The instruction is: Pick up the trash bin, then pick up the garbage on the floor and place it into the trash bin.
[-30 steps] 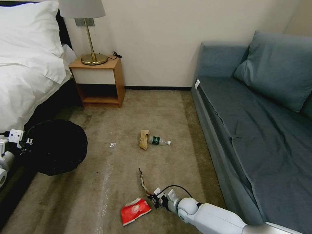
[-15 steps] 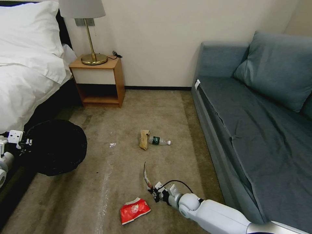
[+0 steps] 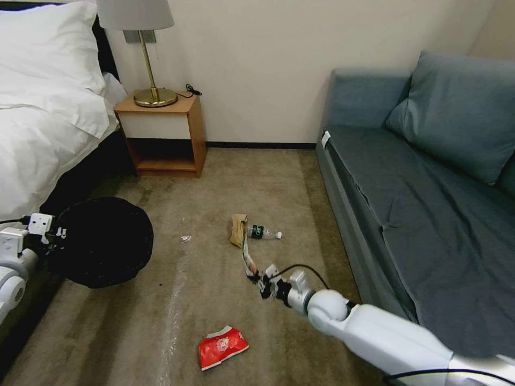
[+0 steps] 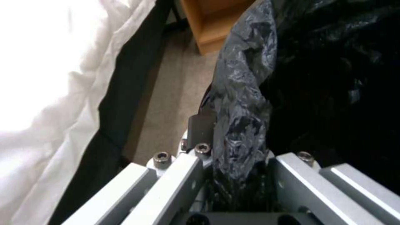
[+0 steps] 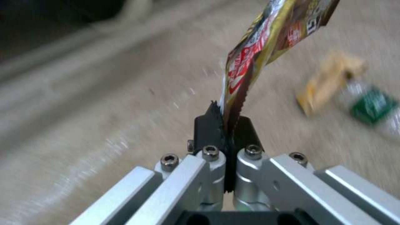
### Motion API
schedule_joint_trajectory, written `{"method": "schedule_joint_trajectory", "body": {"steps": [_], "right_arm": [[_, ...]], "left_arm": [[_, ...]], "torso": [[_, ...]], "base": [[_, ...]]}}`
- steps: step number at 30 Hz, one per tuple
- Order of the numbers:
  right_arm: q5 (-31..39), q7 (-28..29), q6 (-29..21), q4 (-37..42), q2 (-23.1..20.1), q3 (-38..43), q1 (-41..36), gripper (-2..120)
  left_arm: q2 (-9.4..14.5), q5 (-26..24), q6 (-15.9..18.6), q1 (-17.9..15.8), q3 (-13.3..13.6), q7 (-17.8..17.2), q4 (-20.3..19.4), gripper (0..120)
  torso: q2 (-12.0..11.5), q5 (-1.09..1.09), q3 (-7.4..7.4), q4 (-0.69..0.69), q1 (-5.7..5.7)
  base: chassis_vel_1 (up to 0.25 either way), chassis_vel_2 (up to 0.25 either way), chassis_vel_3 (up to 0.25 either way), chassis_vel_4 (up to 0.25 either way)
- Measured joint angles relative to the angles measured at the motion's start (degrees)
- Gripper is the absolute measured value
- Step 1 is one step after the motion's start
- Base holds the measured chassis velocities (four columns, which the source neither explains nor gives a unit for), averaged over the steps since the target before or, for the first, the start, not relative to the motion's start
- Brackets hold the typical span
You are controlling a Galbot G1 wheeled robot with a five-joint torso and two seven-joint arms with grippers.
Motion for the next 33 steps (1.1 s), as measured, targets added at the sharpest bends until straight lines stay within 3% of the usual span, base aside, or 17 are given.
{"method": "schedule_joint_trajectory", "body": {"steps": [2,5,12,14,18,20,23,28,33], "right_arm": [[2.7,0.5,-1.4,6.3,-2.0,-0.8,2.0,0],[4.3,0.5,-2.0,9.7,-2.7,-1.7,4.0,0],[8.5,0.5,-2.3,13.2,-1.2,-6.1,11.0,0],[10.7,-0.4,-2.2,12.9,1.6,-9.5,16.9,0],[12.9,-1.0,-1.9,12.1,4.4,-12.4,20.9,0],[15.0,-1.5,-2.1,11.5,7.9,-14.2,23.8,0],[16.3,-1.6,-2.4,11.4,9.8,-14.9,24.9,0],[17.8,-2.3,-2.5,9.1,16.4,-18.5,27.3,0],[17.9,-2.8,-2.4,6.3,19.5,-20.3,27.7,0]], "left_arm": [[-0.5,0.0,0.2,-1.4,1.3,0.0,0.0,1],[-0.9,0.0,0.2,-2.4,2.5,0.1,0.3,1],[-2.4,-0.3,0.2,-3.5,3.9,0.3,0.4,1],[-3.2,-0.6,0.0,-3.4,3.9,0.5,0.1,1],[-3.8,-1.3,-0.2,-3.4,3.7,0.7,0.0,1],[-4.2,-1.7,-1.1,-3.9,3.7,1.3,0.5,1],[-4.4,-2.0,-1.7,-4.3,3.8,1.9,0.9,1],[-5.3,-2.2,-2.7,-4.9,3.5,2.5,2.1,1],[-5.9,-2.2,-3.0,-4.7,3.4,3.0,2.0,1]], "torso": [[0.0,-0.01,0.0,0.0,0.0],[0.0,0.0,-0.01,0.0,0.0],[0.0,-0.01,0.0,-0.01,0.01],[0.0,-0.01,0.0,0.03,0.0],[0.0,-0.03,0.0,0.03,0.0],[0.0,-0.02,0.0,0.01,0.01],[0.0,-0.01,0.0,0.01,0.0],[0.0,-0.02,0.0,0.02,0.0],[0.0,-0.02,0.0,-0.01,0.0]], "base": [[0.0,0.0,0.0,0.0],[0.0,0.0,0.0,0.0],[0.0,0.0,0.0,0.0],[0.0,0.0,0.0,0.0],[0.0,0.0,0.0,0.0],[0.0,0.0,0.0,0.0],[0.0,0.0,0.0,0.0],[0.0,0.0,0.0,0.0],[0.0,0.0,0.0,0.0]]}}
